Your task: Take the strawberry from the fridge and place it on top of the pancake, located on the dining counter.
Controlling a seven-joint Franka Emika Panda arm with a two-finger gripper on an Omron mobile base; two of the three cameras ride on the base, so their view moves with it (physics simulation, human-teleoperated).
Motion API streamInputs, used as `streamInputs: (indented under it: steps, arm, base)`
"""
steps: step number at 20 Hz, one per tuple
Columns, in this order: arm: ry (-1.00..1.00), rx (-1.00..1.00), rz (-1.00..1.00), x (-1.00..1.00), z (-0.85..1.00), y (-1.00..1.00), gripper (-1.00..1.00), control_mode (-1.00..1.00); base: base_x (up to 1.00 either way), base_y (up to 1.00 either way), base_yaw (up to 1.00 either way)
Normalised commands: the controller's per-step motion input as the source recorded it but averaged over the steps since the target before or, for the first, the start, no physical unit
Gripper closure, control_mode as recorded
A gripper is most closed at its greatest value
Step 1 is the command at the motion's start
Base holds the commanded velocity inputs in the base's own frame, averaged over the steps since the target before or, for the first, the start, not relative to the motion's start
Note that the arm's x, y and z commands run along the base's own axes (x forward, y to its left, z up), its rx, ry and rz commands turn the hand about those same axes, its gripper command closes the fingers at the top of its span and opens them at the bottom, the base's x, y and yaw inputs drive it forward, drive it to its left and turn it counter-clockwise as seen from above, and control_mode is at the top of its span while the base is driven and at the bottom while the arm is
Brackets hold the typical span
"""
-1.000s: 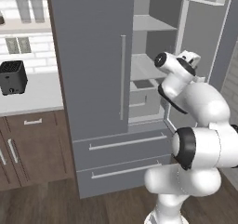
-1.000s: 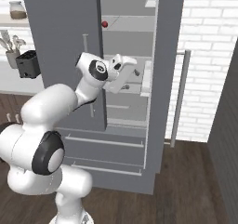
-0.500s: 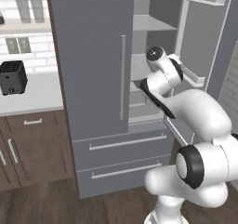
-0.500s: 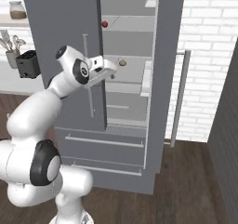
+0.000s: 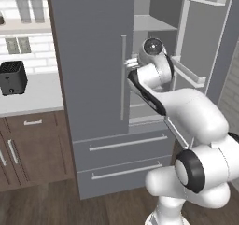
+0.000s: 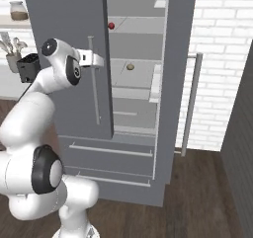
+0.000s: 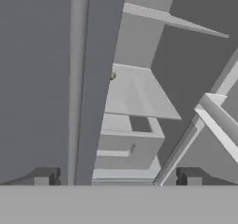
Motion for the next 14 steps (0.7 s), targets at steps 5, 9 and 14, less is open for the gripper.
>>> streamInputs:
  steps: [5,9,14]
  arm:
    - [-0.01,0.30,0.01,0.15,0.70,0.81,-1.00,-1.00]
    - [-0.03,0.25,0.05,0.21,-0.02,-0.11,-1.00,-1.00]
    - [-0.05,0.00,0.14,0.55,-0.10,-0.14,-1.00,-1.00]
  base:
    - [0.00,0.00,0.00]
    - [0.00,0.00,0.00]
    - [0.00,0.00,0.00]
